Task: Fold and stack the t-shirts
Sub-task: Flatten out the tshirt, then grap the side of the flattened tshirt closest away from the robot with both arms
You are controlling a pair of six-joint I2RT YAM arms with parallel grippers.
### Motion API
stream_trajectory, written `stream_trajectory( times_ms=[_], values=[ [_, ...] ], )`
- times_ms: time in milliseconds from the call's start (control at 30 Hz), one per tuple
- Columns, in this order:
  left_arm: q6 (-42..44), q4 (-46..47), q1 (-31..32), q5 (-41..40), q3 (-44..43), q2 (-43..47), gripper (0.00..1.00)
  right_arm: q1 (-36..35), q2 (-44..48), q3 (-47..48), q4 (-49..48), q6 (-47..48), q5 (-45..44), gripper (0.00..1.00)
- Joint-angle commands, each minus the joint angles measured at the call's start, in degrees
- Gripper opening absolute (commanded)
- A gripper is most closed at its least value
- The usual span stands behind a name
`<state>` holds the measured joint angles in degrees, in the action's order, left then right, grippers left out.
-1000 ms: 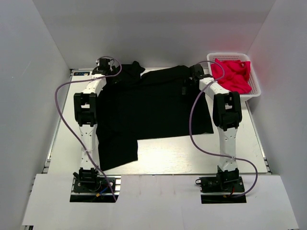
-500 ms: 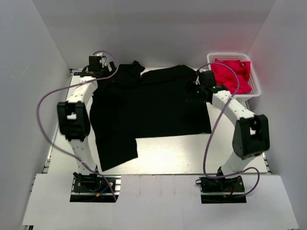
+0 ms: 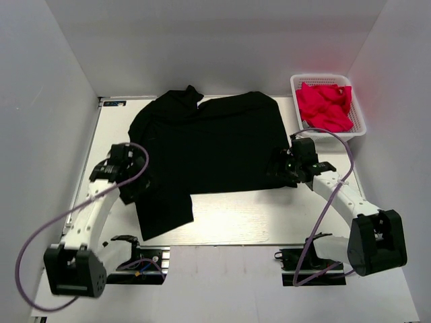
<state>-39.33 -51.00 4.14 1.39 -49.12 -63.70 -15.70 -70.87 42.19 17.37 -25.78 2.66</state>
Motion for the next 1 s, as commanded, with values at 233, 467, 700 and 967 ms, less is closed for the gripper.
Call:
stream_trajectory(
  times_ms=[233, 467, 700, 967],
  values=[
    [-12.26, -15.54, -0.19, 2.56, 11.41, 19.32, 1.00, 0.15, 0.39, -2.11, -5.23, -1.73, 2.53, 0.90],
    [-12.26, -8.51, 0.34, 5.55, 16.95, 10.01, 1.00, 0.41, -2.77, -1.06, -6.12, -1.47, 2.88, 0.90],
    [-17.44, -10.08, 2.27, 2.48, 16.96, 8.95, 0.99, 0.41, -6.38, 2.45, -5.15, -1.03, 2.53, 0.90],
    [-22.36, -10.08, 4.56, -1.30, 17.22, -1.59, 0.91, 1.82, -7.96, 4.30, -4.97, -1.03, 3.32, 0.90]
  ],
)
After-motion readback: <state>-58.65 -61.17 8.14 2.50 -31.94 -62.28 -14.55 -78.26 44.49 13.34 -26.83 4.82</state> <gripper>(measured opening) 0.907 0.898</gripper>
